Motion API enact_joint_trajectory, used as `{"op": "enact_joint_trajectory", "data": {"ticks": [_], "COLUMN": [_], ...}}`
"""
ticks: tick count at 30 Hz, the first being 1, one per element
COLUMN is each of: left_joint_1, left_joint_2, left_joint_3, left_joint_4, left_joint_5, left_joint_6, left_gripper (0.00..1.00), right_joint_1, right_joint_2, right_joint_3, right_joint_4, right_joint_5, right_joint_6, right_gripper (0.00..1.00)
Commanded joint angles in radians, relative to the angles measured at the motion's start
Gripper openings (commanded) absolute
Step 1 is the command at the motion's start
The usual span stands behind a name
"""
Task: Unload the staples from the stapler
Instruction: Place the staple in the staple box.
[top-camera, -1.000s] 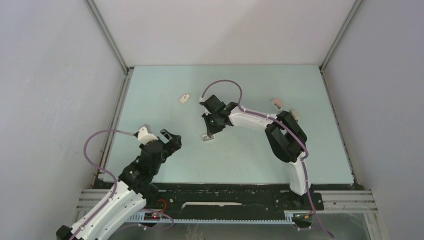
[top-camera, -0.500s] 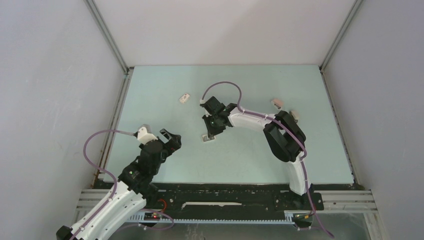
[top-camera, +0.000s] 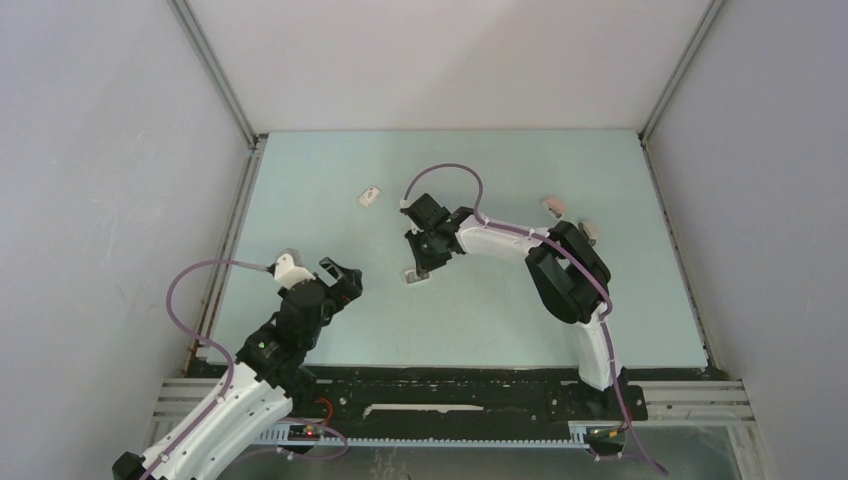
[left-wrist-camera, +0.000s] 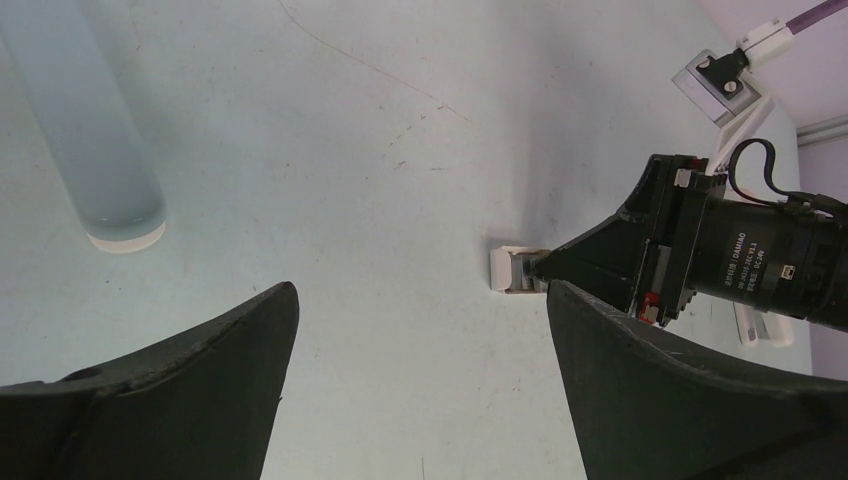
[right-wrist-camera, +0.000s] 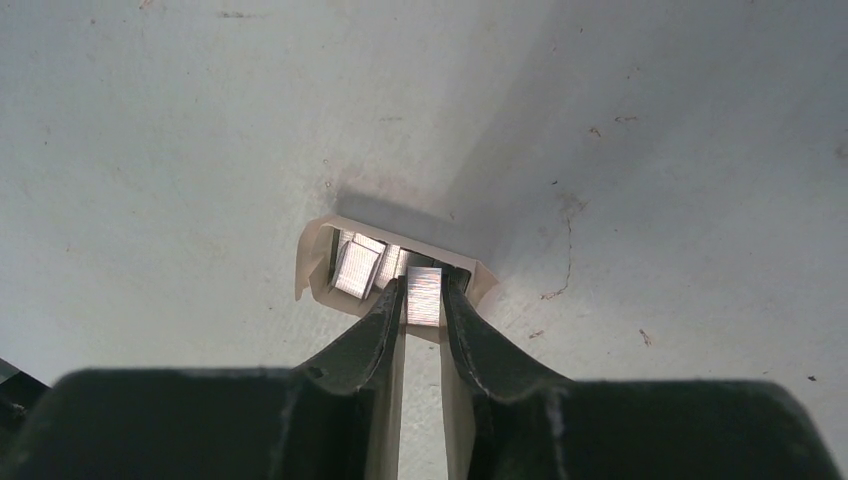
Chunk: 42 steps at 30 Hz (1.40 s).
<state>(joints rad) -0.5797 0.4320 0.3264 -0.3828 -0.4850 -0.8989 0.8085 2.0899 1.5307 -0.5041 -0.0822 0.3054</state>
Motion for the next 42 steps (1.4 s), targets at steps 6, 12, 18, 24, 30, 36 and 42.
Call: {"op": "enact_joint_trajectory", "data": {"ticks": [6,12,18,24,30,36,42], "left_joint_1": [0.010,0.011,0.012,0.011,0.011,0.011,0.017], "left_joint_2": [0.008,0.005,-0.004,-0.018,-0.024,-0.011,0.025], "left_joint_3": [0.015,0.019,0.021,0.017,0.007,-0.023,-0.074], "left_joint_4": [0.028,0.030,0.028,0.028,0.053,0.158,0.325], "left_joint_5": [0.000,0.002,0.008,0.016,0.038,0.098,0.197], "left_joint_6": [0.009,0.011,0.012,0.012,0.009,0.003,-0.020], "left_gripper": [1.00,1.00,1.00,1.00,1.00,1.00,1.00], "right_joint_1": [0.010,0.026,0.053,0.068,0.034,-0.085,-0.177], "right_joint_2": [0.006,-0.030,-0.103,-0.187,-0.307,-0.395,-0.446], "right_joint_3": [0.044,0.042,0.031,-0.003,-0.086,-0.134,-0.217], "right_joint_4": [0.018,0.021,0.024,0.027,0.034,-0.083,-0.074], "right_joint_5": [0.020,0.018,0.016,0.007,-0.166,-0.582,-0.655], "right_joint_6": [0.008,-0.010,-0.050,-0.115,-0.270,-0.506,-0.549], "right_gripper": [0.39,0.45,0.44,0.43,0.43,0.42,0.42]}}
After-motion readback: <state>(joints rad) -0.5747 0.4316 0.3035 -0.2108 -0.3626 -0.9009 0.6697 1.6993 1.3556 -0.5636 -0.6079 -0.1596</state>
